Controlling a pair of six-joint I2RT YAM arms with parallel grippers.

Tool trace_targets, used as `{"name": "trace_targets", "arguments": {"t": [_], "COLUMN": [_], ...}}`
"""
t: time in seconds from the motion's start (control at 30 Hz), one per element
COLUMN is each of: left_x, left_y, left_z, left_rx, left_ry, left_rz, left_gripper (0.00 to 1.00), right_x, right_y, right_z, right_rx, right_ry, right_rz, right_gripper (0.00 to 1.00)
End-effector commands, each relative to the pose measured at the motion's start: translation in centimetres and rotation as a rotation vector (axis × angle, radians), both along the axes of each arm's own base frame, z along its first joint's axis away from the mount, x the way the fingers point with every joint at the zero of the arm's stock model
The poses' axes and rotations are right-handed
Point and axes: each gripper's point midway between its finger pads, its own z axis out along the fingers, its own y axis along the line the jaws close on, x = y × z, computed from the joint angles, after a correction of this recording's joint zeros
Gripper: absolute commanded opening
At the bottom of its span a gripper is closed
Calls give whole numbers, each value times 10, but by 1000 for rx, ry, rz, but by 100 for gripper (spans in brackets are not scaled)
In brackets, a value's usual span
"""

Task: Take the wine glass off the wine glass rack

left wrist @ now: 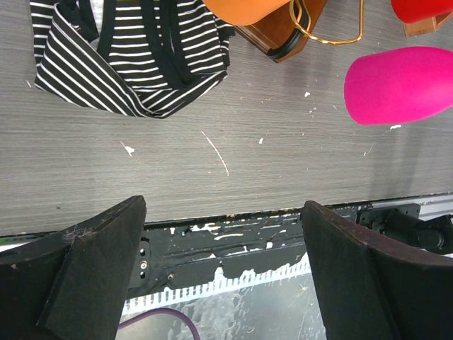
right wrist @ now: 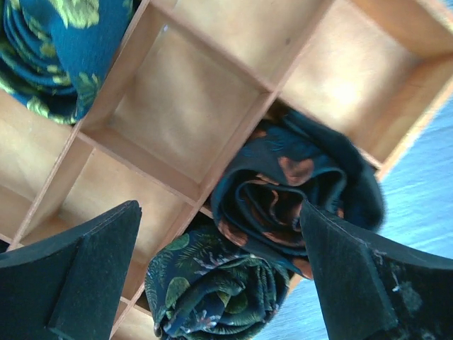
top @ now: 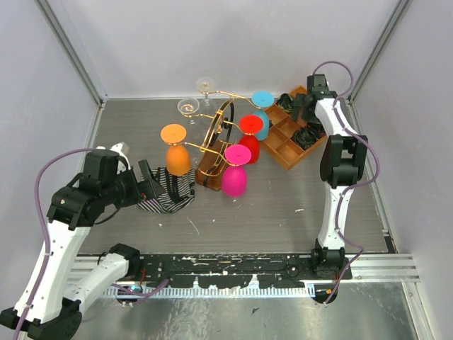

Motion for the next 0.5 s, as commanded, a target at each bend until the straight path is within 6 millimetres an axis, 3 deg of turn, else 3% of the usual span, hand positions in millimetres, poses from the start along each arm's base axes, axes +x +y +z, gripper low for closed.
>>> {"name": "trace_targets", "arguments": {"t": [0.0, 0.23, 0.37, 0.47], "left_x": [3, 5, 6, 5], "left_y": [-2, -5, -7, -7], "left_z": [-3, -2, -4, -3], "left_rx": [-5, -16, -23, -27], "left_ry": [1, 4, 11, 14], "left_rz": [-2, -2, -3, -3], "left_gripper": [98, 98, 98, 98], "right_x": [5, -14, -24, -34], "right_y": [19, 23, 1, -8], "right_z": [-10, -53, -75, -90], "right_rx": [57, 59, 33, 158], "right_ry": [5, 124, 216, 255], "right_rz": [149, 216, 49, -144], "right_gripper": [100, 100, 100, 100]}}
